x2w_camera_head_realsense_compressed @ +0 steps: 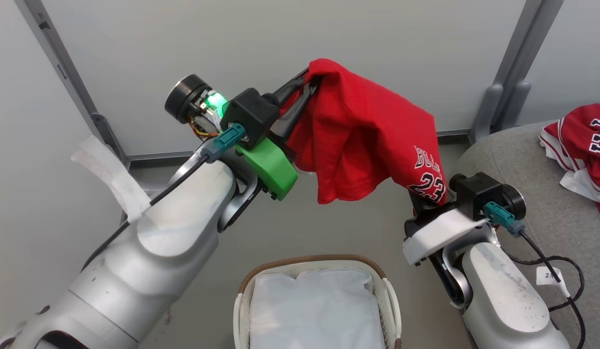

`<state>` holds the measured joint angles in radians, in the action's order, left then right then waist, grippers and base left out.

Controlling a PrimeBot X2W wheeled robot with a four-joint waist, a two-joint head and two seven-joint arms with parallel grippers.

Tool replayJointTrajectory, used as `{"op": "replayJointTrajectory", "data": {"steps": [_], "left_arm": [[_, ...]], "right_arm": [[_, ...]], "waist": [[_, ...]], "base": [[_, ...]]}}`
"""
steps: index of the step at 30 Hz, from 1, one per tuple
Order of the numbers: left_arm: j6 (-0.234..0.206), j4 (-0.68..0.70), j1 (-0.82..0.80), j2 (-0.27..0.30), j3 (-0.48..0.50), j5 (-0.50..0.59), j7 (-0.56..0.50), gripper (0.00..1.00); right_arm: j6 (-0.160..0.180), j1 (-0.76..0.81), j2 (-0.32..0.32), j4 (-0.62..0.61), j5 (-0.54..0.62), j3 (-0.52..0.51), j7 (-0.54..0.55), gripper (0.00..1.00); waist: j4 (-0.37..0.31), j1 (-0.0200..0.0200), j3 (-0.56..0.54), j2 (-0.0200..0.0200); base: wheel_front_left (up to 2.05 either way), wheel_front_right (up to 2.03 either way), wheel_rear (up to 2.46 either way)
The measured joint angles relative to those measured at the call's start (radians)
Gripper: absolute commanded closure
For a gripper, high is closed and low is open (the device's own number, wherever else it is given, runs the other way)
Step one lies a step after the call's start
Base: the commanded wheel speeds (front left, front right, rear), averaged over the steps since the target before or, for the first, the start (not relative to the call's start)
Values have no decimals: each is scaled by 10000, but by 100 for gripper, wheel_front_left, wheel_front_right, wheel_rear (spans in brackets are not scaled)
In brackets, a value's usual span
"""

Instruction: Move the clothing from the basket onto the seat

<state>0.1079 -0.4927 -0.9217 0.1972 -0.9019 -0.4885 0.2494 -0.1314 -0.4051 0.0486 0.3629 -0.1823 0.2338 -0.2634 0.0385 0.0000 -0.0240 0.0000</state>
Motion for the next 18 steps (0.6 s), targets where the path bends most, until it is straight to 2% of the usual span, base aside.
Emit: {"op": "replayJointTrajectory", "data": {"steps": [3, 4, 5, 6, 7, 8, 13, 18], "left_arm": [[-29, -153, 333, 17, 153, -205, 67, 100], [-38, -228, 453, 19, 205, -267, 71, 95], [-44, -301, 580, 27, 249, -351, 73, 80], [-54, -351, 691, 31, 280, -397, 77, 60], [-56, -424, 839, 29, 322, -458, 84, 27], [-56, -516, 997, 27, 359, -527, 84, 0], [-127, -750, 1775, -13, 558, -520, 119, 0], [-109, -755, 3018, -372, 1003, -535, 132, 0]], "right_arm": [[0, 57, -4, -94, 79, -150, 2, 100], [0, 58, -2, -146, 81, -213, 2, 100], [0, 61, 0, -209, 88, -263, 2, 100], [0, 66, -2, -259, 109, -295, 2, 100], [0, 70, -4, -320, 146, -343, 2, 100], [0, 74, -2, -380, 151, -391, 2, 100], [0, 81, -2, -600, 169, -575, 2, 100], [0, 234, -2, -813, 282, -798, 2, 100]], "waist": [[-44, 0, 41, 0], [-58, 0, 58, 0], [-72, 0, 77, 0], [-83, 0, 92, 0], [-97, 0, 111, 0], [-108, 0, 130, 0], [-132, 0, 212, 0], [-85, 0, 271, 0]], "base": [[0, 0, 0], [0, 0, 0], [0, 0, 0], [0, 0, 0], [0, 0, 0], [0, 0, 0], [0, 0, 0], [0, 0, 0]]}}
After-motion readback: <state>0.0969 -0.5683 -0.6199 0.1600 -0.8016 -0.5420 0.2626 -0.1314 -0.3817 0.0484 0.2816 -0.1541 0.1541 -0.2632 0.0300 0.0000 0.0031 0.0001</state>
